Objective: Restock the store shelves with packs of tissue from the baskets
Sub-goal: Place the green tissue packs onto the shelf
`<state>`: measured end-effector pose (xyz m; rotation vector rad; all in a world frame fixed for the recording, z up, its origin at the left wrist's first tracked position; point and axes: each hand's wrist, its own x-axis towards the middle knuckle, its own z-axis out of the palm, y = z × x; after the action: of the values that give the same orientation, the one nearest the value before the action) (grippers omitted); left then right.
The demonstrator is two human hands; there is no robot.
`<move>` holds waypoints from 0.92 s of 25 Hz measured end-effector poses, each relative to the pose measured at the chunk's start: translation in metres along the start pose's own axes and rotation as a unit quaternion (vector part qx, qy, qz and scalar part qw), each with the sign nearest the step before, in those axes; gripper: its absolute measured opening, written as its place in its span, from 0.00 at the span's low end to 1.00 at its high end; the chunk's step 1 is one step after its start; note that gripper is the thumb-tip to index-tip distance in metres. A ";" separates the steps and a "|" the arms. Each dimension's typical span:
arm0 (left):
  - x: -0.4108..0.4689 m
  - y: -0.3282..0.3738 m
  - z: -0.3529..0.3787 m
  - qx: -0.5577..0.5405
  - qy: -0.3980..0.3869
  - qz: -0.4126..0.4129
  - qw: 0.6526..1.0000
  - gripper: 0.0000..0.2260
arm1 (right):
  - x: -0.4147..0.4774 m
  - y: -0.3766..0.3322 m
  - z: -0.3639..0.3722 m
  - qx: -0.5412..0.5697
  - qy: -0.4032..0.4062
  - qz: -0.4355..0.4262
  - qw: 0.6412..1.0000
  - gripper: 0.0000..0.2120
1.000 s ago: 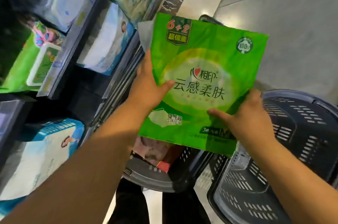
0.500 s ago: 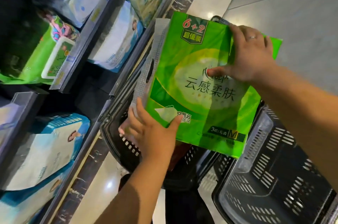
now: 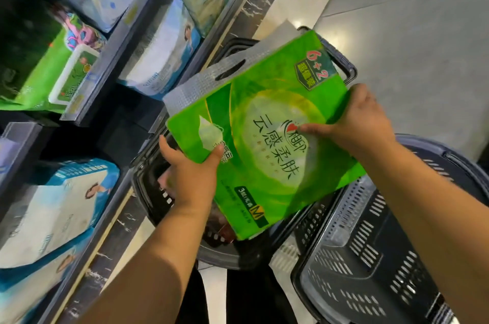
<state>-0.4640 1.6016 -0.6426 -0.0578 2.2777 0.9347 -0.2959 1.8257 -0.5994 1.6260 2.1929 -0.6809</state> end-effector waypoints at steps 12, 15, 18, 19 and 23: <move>-0.026 -0.016 -0.035 -0.083 -0.076 0.045 0.993 0.47 | -0.053 0.002 0.023 0.299 -0.046 0.003 0.953 0.53; -0.045 -0.019 -0.076 -0.080 -0.059 0.059 0.993 0.47 | -0.093 -0.013 0.025 0.315 -0.050 0.002 0.948 0.53; -0.073 -0.032 -0.122 -0.084 -0.034 0.049 0.995 0.47 | -0.135 -0.039 0.017 0.300 -0.068 -0.018 0.951 0.54; -0.082 -0.039 -0.137 -0.088 -0.023 0.049 0.995 0.47 | -0.148 -0.048 0.016 0.298 -0.074 -0.030 0.951 0.54; -0.117 -0.063 -0.189 -0.126 0.021 0.036 0.991 0.46 | -0.193 -0.083 0.016 0.290 -0.105 -0.074 0.948 0.56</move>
<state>-0.4624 1.4109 -0.5127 -0.1069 2.1992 1.2652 -0.3180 1.6431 -0.4970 1.5384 2.0833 -1.5855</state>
